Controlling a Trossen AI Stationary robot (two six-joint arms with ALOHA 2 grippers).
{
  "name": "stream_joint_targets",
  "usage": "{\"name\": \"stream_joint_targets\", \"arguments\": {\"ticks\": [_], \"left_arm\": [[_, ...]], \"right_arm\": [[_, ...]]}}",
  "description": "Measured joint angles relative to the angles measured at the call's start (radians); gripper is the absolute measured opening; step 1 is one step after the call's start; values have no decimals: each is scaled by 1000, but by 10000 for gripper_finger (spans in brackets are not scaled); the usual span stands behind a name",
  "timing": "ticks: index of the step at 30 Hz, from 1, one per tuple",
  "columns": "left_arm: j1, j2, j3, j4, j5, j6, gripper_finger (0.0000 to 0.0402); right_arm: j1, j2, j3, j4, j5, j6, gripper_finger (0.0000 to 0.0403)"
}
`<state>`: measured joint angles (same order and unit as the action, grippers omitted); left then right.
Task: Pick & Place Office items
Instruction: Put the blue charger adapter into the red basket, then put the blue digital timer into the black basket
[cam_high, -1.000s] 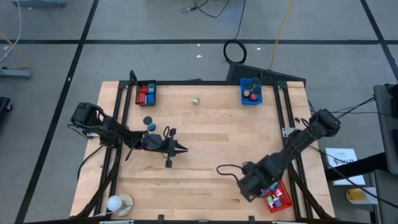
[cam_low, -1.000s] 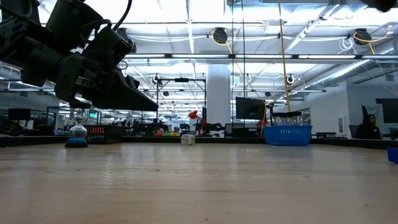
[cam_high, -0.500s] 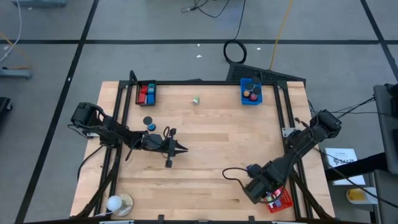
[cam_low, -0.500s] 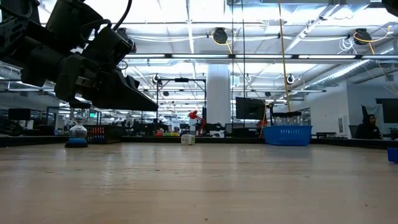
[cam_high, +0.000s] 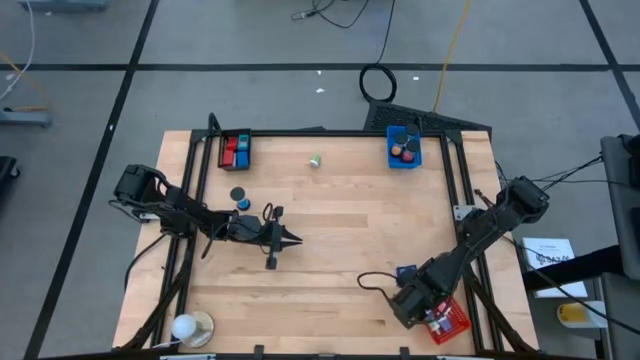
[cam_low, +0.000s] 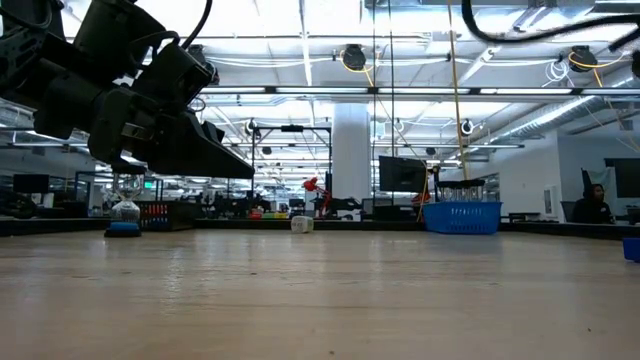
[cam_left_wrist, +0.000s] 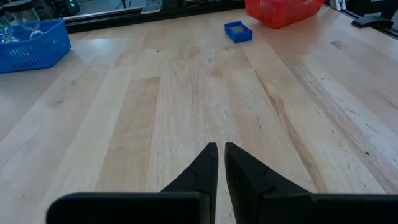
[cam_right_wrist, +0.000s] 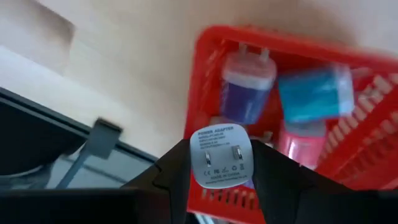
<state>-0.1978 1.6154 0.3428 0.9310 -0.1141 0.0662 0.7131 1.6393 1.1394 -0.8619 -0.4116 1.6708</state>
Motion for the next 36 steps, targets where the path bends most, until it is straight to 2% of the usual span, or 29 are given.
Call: {"name": "stream_joint_targets", "arguments": {"ticks": [6,14,18,21,24,30,32,36], "left_arm": [[0,0,0,0,0,0,37],[0,0,0,0,0,0,37],[0,0,0,0,0,0,37],[0,0,0,0,0,0,37],[0,0,0,0,0,0,37],[0,0,0,0,0,0,37],[0,0,0,0,0,0,37],[0,0,0,0,0,0,37]], "right_arm": [[4,0,-19,9,-39,19,140],[3,-8,-19,11,-39,44,207],[2,-46,-19,-7,-39,89,212],[7,-87,-19,-34,-34,113,185],[9,-131,-19,-85,-15,122,135],[8,-208,-19,-118,166,50,19],[9,-226,-19,-119,246,11,6],[5,-239,-19,-121,401,-86,13]]}}
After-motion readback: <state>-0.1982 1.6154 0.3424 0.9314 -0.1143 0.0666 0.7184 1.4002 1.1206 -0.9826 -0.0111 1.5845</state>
